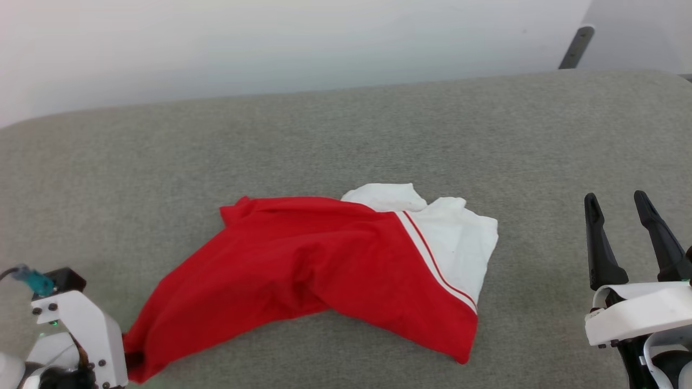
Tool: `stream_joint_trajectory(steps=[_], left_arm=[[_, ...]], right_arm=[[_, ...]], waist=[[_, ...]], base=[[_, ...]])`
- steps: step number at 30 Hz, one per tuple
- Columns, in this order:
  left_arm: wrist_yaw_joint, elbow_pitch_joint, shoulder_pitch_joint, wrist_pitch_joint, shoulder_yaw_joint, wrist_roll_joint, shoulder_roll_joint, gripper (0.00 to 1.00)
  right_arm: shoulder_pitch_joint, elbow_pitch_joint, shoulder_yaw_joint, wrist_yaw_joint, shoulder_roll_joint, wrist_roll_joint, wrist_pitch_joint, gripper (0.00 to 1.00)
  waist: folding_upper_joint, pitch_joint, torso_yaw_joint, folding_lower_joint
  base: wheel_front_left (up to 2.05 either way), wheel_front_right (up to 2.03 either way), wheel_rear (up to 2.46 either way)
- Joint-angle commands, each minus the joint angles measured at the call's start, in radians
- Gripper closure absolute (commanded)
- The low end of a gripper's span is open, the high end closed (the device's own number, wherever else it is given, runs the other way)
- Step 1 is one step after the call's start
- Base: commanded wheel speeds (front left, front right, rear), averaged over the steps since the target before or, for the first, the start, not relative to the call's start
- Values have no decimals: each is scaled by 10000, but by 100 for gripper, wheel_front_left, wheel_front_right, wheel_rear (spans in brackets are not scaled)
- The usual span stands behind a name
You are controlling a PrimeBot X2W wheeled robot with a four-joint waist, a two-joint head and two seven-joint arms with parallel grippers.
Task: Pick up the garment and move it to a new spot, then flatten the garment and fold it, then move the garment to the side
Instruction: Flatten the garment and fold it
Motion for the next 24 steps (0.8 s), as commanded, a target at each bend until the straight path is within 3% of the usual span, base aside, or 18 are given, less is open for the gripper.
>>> stream_joint_trajectory(steps=[1,8,13,18,24], left_arm=[[-24,34,-62,12,-21,42,17,0],[-175,-570,-1608,783,-529,635,179,0],[-428,-1066,-3457,1411,-958,1130,-100,0],[-1541,-984,-5243,999,-1395,1604,-961,0],[-2960,217,-6344,321,-2051,2048,-1815,0]], right_arm=[[3,-37,24,-9,18,26,34,0],[-72,-44,100,-9,17,73,9,0],[-209,23,237,-9,18,206,-105,0],[-318,187,375,-9,20,371,-311,0],[-522,506,544,-9,20,615,-651,0]], waist=[[0,12,-125,0],[0,97,-598,0],[0,313,-1097,0],[0,637,-1725,0],[0,1036,-2513,0]], base=[[0,0,0],[0,0,0],[0,0,0],[0,0,0],[0,0,0]])
